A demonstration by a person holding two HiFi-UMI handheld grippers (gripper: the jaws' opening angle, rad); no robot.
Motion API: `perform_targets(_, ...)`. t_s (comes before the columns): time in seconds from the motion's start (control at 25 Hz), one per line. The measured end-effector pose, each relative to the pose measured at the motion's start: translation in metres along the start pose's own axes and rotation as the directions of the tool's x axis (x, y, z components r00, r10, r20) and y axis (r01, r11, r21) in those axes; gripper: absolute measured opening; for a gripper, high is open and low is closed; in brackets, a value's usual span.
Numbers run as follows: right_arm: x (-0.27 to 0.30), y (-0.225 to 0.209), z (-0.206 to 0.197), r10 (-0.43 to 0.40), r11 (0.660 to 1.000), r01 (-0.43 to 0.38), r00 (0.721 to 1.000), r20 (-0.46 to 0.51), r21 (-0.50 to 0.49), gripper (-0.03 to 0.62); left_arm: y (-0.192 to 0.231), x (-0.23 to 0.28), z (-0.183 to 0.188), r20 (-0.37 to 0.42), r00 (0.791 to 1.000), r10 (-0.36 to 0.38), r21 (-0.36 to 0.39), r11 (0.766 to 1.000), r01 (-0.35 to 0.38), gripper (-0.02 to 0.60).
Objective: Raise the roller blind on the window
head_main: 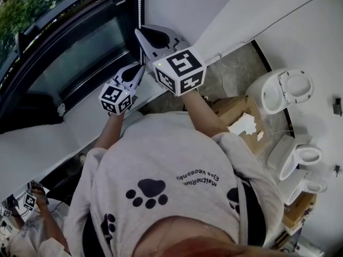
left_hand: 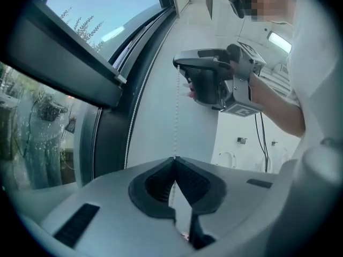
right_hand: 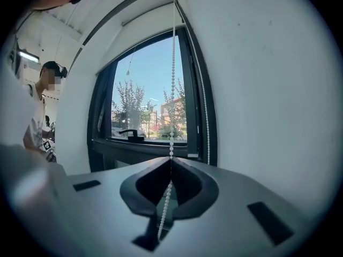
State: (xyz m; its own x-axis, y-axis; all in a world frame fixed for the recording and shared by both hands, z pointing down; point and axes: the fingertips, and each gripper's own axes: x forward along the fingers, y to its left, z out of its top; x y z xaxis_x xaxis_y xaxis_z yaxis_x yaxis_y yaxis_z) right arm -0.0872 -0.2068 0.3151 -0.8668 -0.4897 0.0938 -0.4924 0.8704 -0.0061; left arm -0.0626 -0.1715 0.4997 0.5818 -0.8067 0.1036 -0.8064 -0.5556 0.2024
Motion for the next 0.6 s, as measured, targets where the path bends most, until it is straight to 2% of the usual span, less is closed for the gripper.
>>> perform_targets(0.2, 0.002, 0.0, -0.03, -0.009, 1.0, 0.01, 0.999, -0.041, 0.01, 0.009, 0.001, -0.002, -0.029, -0.06, 0.998, -0.001, -0.01, 1.0, 0.001, 0.009)
perform_targets(0.4, 0.002, 0.0, -0.051, -0.013, 1.0, 0.014, 0.997, -0.07, 0.016, 0.009, 0.005, -0.007, -0.049, -0.096, 0.995, 0.024, -0.041, 0.999, -0.028, 0.009)
perform_targets(0.6, 0.002, -0.001, -0.056, -0.015, 1.0, 0.016, 0.998, -0.068, 0.015, 0.009, 0.004, -0.009, -0.053, -0.093, 0.995, 0.03, -0.021, 0.999, -0.032, 0.011)
